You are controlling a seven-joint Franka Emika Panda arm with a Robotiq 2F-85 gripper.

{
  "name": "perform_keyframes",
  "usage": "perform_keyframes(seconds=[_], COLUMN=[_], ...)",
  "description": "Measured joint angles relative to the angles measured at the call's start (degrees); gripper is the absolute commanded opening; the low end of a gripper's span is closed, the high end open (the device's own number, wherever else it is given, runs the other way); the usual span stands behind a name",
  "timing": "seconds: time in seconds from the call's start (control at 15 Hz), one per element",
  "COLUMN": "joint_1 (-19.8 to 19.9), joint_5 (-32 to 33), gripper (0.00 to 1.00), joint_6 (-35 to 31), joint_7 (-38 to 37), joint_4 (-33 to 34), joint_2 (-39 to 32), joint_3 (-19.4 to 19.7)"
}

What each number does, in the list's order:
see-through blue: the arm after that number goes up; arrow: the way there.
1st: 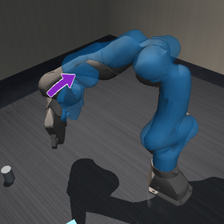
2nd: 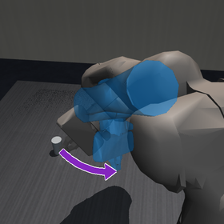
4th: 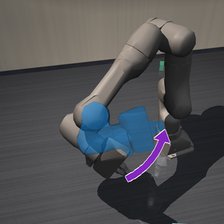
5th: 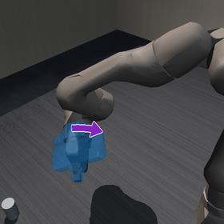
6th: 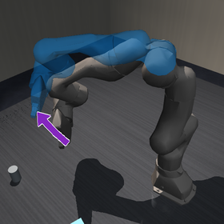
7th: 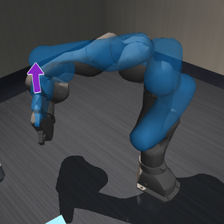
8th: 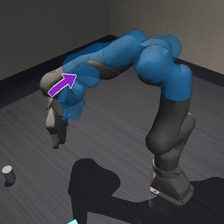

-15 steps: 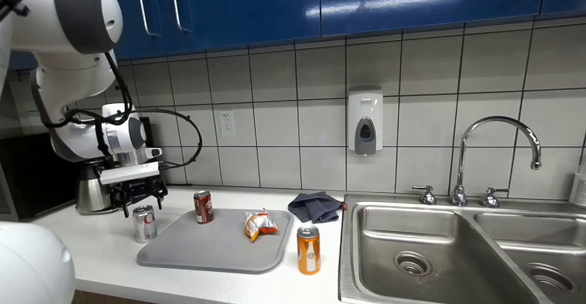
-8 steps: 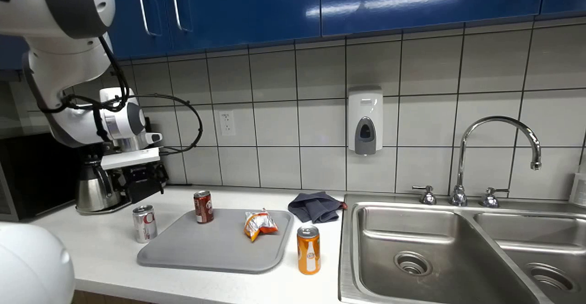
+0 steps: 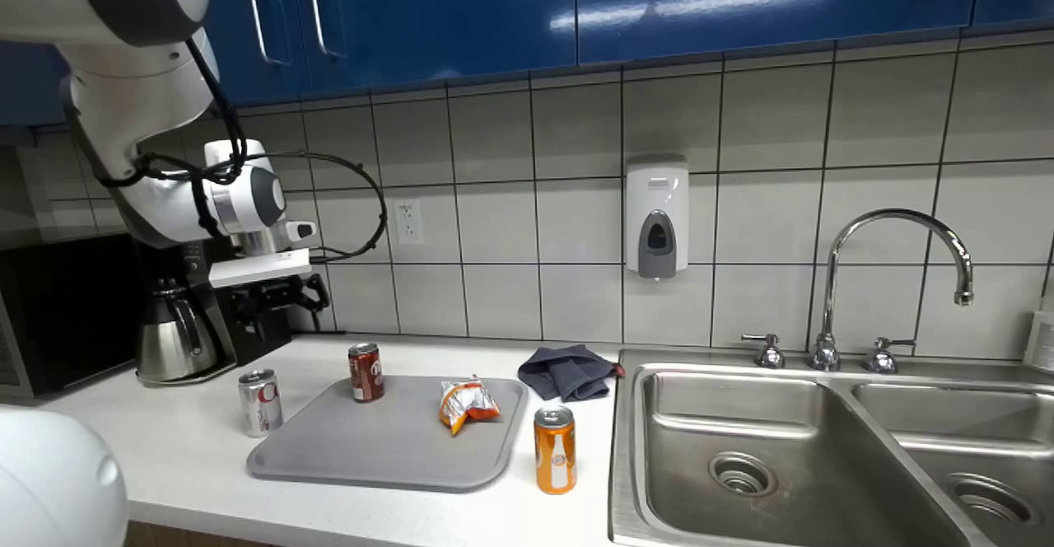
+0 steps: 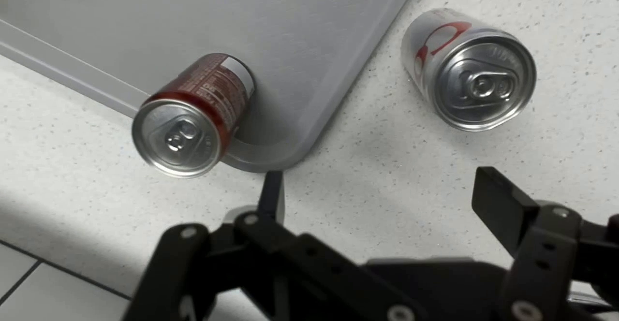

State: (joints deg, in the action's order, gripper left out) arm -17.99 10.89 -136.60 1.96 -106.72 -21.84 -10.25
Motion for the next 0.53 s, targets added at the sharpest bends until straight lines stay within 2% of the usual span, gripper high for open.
perform_keyframes(seconds=[0.53], joint_1=[2.08], joint_5=[-0.48], gripper=[1.00], joint_6=[-1.36], joint_7=[-3.68], joint_4=[-1.87], joint_2=[0.60], joint_3=[2.03])
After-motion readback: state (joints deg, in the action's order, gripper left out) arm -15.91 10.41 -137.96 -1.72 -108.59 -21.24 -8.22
